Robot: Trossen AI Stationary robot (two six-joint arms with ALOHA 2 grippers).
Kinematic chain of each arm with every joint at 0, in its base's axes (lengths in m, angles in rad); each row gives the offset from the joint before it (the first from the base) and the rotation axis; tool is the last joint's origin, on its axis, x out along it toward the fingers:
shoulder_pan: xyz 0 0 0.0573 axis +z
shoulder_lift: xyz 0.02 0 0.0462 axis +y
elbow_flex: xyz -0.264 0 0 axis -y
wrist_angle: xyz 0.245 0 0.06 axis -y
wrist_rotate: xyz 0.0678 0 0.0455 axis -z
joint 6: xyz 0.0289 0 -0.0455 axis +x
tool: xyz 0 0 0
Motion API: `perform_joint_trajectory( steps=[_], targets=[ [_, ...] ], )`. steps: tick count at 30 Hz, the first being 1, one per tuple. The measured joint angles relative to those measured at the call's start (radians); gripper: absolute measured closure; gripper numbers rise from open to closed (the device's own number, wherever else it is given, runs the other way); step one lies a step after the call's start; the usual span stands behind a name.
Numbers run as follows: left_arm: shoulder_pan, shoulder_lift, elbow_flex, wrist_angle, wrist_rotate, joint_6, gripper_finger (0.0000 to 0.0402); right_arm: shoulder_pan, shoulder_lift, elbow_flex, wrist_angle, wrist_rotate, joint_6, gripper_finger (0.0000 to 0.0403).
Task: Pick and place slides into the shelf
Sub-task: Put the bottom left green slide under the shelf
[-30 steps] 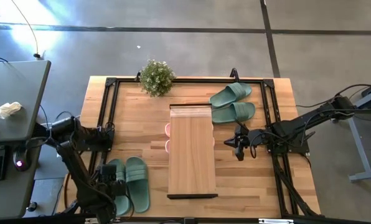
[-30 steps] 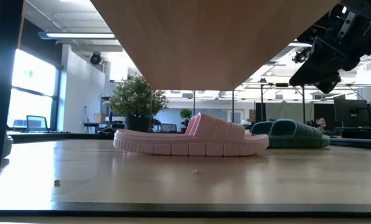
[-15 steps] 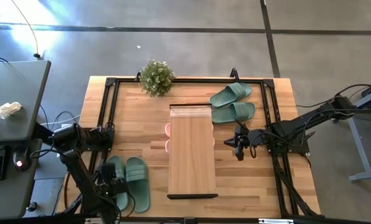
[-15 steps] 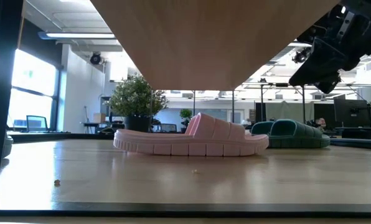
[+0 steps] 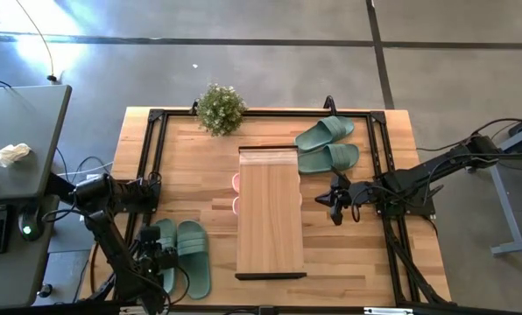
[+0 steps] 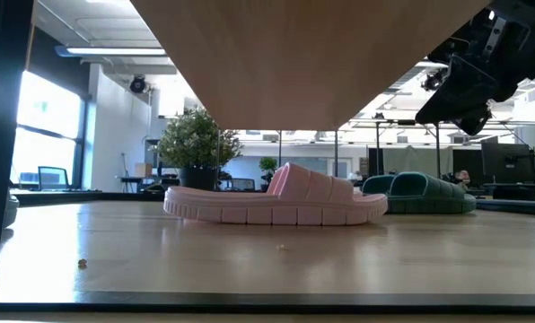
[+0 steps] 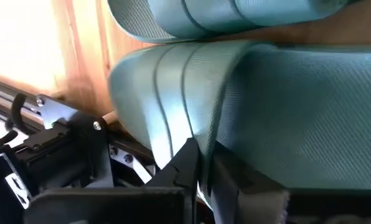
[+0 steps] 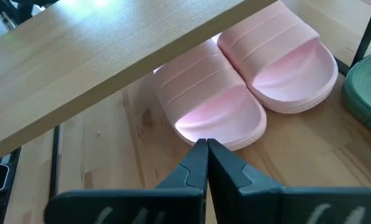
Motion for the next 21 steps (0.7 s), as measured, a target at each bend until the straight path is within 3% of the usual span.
perform_joint_trajectory(
  steps=[5,12,21],
  targets=[
    [-0.002,0.000,0.085,-0.131,-0.001,-0.003,0.0395,0.000,0.000,0.000,-0.003,0.000,-0.001,0.0402],
    [-0.007,-0.020,0.152,-0.135,-0.061,0.008,0.0397,0.000,0.000,0.000,-0.022,0.000,-0.001,0.0402],
    [-0.006,-0.024,0.234,-0.135,-0.234,0.028,0.0397,0.000,0.000,0.000,-0.023,-0.001,-0.001,0.0402]
  ],
)
